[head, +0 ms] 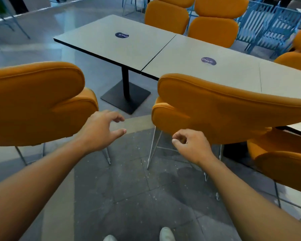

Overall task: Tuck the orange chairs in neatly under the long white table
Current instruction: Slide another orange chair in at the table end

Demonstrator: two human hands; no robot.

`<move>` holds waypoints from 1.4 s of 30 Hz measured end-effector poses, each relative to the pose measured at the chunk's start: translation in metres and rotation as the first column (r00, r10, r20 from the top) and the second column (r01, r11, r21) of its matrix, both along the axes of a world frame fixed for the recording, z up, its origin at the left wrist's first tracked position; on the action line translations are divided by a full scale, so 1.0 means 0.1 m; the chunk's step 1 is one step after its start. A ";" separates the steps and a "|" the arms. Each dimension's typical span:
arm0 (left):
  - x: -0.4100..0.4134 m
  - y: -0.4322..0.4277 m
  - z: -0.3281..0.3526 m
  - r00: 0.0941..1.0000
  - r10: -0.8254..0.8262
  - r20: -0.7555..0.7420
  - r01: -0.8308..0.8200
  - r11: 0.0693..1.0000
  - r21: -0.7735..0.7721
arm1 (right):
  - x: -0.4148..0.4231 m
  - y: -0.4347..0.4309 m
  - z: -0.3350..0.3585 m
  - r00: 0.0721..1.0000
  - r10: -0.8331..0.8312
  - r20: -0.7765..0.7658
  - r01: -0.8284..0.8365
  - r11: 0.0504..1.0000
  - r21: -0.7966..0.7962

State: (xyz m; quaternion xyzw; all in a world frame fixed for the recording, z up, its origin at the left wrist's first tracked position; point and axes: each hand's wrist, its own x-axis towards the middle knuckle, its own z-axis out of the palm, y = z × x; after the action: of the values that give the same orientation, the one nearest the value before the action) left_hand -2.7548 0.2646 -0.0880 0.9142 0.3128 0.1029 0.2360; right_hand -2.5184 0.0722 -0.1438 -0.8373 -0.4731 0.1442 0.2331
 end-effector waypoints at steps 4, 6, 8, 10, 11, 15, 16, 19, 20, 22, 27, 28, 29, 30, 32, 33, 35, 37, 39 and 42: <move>-0.46 0.29 0.01 1.000 0.029 -0.006 -0.029 0.999 -0.015 | -0.48 0.36 -0.11 0.997 0.037 -0.070 -0.040 0.999 -0.036; -0.63 0.41 0.04 0.999 0.047 -0.002 -0.047 0.999 -0.003 | -0.67 0.52 -0.14 0.994 0.052 -0.099 -0.058 0.997 -0.057; -0.81 0.56 0.09 0.998 0.069 0.008 -0.069 0.998 0.012 | -0.83 0.69 -0.14 0.990 0.076 -0.122 -0.085 0.994 -0.070; -0.95 0.69 0.13 0.995 0.098 0.032 -0.099 0.995 0.022 | -0.94 0.84 -0.12 0.984 0.098 -0.148 -0.111 0.991 -0.080; -1.02 0.78 0.16 0.992 0.118 0.044 -0.120 0.992 0.031 | -0.99 0.96 -0.11 0.981 0.110 -0.159 -0.125 0.988 -0.086; -1.16 1.05 0.23 0.981 0.178 0.073 -0.186 0.976 0.114 | -1.07 1.31 -0.04 0.977 0.151 -0.153 -0.163 0.984 -0.069; -1.18 1.11 0.26 0.978 0.192 0.078 -0.201 0.971 0.130 | -1.08 1.40 -0.02 0.975 0.160 -0.151 -0.172 0.983 -0.067; -1.22 1.34 0.36 0.968 0.235 0.087 -0.247 0.953 0.176 | -1.08 1.74 0.02 0.972 0.181 -0.148 -0.189 0.981 -0.045; -1.21 1.42 0.39 0.965 0.247 0.087 -0.260 0.945 0.197 | -1.07 1.87 0.03 0.972 0.187 -0.139 -0.193 0.981 -0.031; -1.20 1.61 0.46 0.957 0.280 0.071 -0.289 0.928 0.236 | -1.06 2.16 0.05 0.973 0.202 -0.113 -0.204 0.979 -0.001; -1.12 2.10 0.48 0.920 0.378 -0.099 -0.346 0.906 0.246 | -1.09 2.86 0.14 0.972 0.216 -0.089 -0.206 0.973 0.108; -1.11 2.18 0.46 0.911 0.390 -0.135 -0.347 0.900 0.263 | -1.10 2.97 0.15 0.974 0.217 -0.072 -0.207 0.970 0.127; -1.11 2.27 0.44 0.899 0.408 -0.160 -0.357 0.893 0.274 | -1.11 3.10 0.17 0.974 0.221 -0.053 -0.212 0.967 0.139; -1.12 2.33 0.42 0.889 0.423 -0.176 -0.367 0.887 0.280 | -1.12 3.19 0.20 0.973 0.227 -0.036 -0.220 0.965 0.145; -1.13 2.47 0.38 0.872 0.447 -0.202 -0.381 0.876 0.295 | -1.15 3.39 0.26 0.967 0.254 -0.008 -0.249 0.956 0.156; -1.14 2.52 0.37 0.867 0.449 -0.215 -0.375 0.873 0.311 | -1.17 3.46 0.29 0.963 0.269 0.004 -0.266 0.950 0.164; -1.18 2.64 0.34 0.866 0.439 -0.240 -0.358 0.878 0.316 | -1.21 3.61 0.36 0.955 0.297 0.019 -0.296 0.940 0.170; -1.23 2.75 0.32 0.865 0.425 -0.266 -0.345 0.889 0.300 | -1.28 3.73 0.41 0.947 0.319 0.031 -0.320 0.934 0.161; -1.28 2.86 0.30 0.867 0.406 -0.290 -0.331 0.903 0.273 | -1.36 3.83 0.44 0.942 0.329 0.061 -0.334 0.933 0.133; -1.33 2.97 0.28 0.879 0.365 -0.307 -0.298 0.923 0.244 | -1.48 3.93 0.47 0.939 0.329 0.099 -0.337 0.939 0.077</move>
State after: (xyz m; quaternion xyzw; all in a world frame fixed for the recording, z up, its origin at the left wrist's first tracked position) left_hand -2.8873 0.5616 -0.0602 0.8686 0.4908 0.0086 0.0680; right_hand -2.6660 0.4649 -0.0971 -0.7388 -0.6236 0.1238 0.2235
